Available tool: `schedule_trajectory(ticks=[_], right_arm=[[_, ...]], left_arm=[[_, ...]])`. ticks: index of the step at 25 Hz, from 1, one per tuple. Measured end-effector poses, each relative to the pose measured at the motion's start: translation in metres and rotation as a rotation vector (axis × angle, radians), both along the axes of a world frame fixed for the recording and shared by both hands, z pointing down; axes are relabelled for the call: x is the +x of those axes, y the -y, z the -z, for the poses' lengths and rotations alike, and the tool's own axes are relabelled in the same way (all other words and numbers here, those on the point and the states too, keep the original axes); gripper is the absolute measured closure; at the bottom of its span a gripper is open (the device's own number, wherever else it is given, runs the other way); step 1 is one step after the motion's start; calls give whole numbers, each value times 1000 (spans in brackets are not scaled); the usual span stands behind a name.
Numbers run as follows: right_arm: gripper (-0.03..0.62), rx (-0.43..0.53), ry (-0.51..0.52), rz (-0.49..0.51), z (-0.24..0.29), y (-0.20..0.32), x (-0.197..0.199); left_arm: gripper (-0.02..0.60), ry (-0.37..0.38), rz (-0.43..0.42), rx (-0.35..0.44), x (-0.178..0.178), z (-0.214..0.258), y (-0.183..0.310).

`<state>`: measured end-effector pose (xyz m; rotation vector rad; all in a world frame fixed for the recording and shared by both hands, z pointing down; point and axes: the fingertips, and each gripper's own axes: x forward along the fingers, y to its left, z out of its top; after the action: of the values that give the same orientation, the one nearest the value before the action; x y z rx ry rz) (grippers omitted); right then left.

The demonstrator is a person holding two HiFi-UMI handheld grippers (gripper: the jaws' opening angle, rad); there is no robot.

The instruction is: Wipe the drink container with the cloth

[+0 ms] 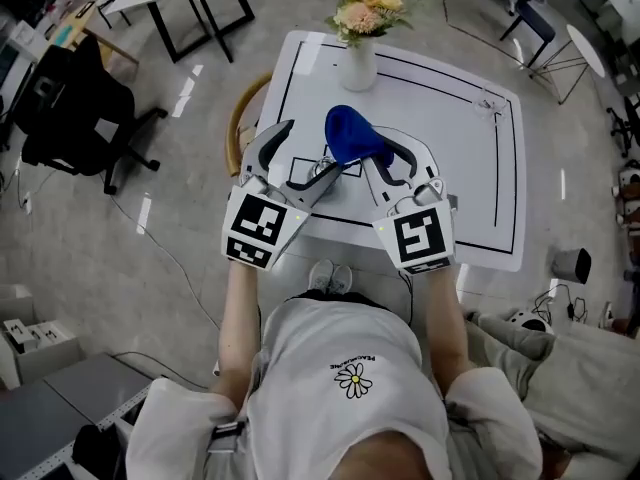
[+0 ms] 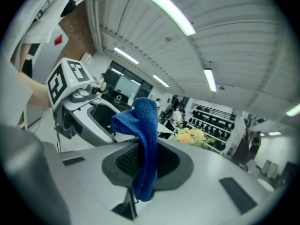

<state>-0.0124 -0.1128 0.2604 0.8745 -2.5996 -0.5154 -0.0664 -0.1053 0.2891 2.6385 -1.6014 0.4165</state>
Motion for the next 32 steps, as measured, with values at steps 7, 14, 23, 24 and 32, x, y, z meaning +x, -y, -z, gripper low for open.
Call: schedule_trajectory(ticks=[7,14,23,24,32], right_arm=[[551,-12,250,-228,2,2,57],[551,-72,370,-375,-24,3,97],[551,-81,361,-385,-28,3,99],[551,-87,357,-385,-30,2,99],[551,-155,343,-397,-48,2,97]], left_arm=[[579,-103,181,122,-2,30,1],[583,-64,264,169,-1,24,0],[583,-83,297,174,-7,26,1],[583,-84,297,171,-6,25,1],[583,-76,325,84,-10,4,2]])
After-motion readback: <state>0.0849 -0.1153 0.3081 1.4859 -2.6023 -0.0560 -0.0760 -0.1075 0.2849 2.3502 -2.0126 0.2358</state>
